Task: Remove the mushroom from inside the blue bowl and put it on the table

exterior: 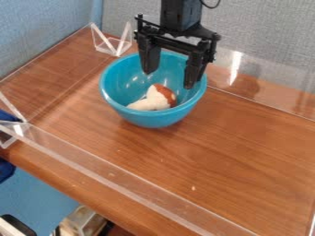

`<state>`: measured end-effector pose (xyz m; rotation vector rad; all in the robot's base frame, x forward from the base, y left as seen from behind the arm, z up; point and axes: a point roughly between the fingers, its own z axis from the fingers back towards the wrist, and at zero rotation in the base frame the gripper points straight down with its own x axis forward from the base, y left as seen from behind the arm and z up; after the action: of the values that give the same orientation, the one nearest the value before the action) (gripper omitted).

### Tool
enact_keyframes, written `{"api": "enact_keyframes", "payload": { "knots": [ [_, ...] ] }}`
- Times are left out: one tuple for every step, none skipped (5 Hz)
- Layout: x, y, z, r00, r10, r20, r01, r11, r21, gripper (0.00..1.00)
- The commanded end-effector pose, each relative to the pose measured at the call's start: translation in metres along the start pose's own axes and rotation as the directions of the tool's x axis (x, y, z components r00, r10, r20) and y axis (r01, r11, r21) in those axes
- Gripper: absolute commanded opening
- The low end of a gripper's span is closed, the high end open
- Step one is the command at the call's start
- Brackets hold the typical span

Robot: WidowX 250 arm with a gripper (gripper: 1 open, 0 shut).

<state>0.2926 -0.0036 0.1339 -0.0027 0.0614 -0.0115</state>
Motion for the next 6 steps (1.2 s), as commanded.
{"api": "enact_keyframes", "payload": {
  "knots": [
    [0.005,0.010,-0.008,1.000,0.013,-0.009,-0.013,1.000,0.011,1.00],
    [0.012,0.024,-0.021,1.000,0.019,-0.016,-0.018,0.999,0.031,1.00],
    [0.016,0.033,-0.034,0.999,0.035,-0.018,-0.035,0.999,0.037,1.00],
    [0.019,0.038,-0.044,0.999,0.049,-0.018,-0.048,0.998,0.036,1.00],
    [0.023,0.042,-0.053,0.998,0.057,-0.017,-0.056,0.998,0.034,1.00],
    [0.026,0.044,-0.061,0.998,0.060,-0.019,-0.059,0.998,0.032,1.00]
  ]
}}
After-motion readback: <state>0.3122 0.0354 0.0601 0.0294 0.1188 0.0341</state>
